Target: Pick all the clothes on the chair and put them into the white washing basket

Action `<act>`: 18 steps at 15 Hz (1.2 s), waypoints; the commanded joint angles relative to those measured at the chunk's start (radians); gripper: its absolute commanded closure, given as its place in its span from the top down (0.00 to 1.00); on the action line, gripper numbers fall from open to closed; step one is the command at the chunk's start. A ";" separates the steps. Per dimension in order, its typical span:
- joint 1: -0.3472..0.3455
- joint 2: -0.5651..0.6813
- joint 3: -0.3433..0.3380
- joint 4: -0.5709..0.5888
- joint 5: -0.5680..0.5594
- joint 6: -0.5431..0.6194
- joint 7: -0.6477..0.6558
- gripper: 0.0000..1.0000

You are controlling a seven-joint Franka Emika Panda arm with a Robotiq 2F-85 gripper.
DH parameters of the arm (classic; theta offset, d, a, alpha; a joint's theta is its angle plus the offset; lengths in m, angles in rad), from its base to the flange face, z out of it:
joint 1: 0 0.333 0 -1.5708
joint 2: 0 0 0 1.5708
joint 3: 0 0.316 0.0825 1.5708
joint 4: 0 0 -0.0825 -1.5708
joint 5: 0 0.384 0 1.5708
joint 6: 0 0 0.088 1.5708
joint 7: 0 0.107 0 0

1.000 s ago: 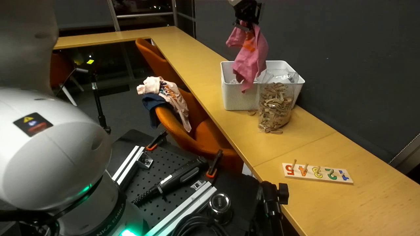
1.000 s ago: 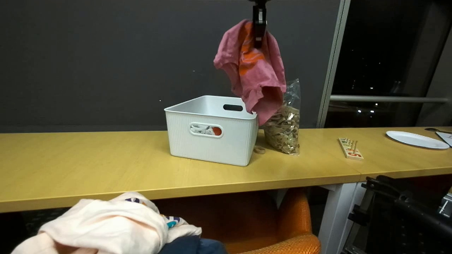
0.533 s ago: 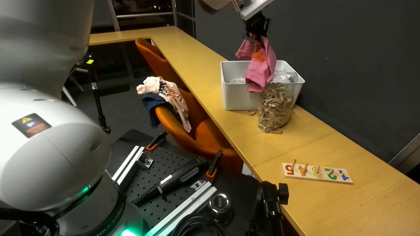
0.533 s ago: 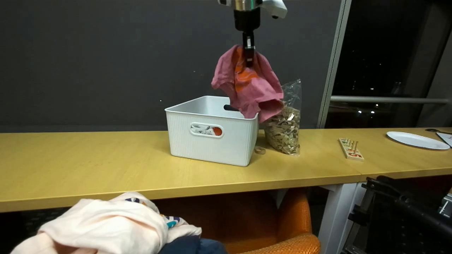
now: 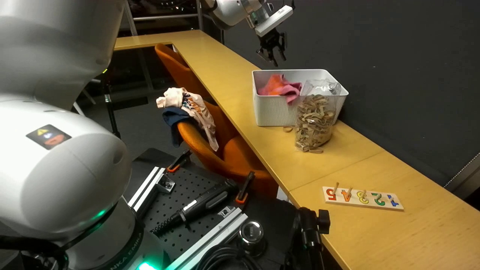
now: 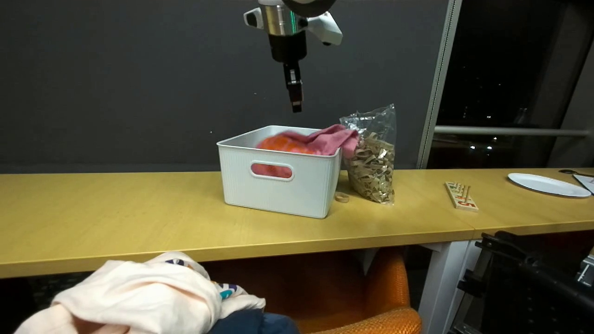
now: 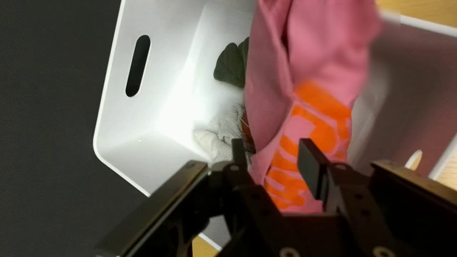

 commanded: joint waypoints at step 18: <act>0.030 -0.509 0.208 -0.756 0.259 0.040 -0.498 1.00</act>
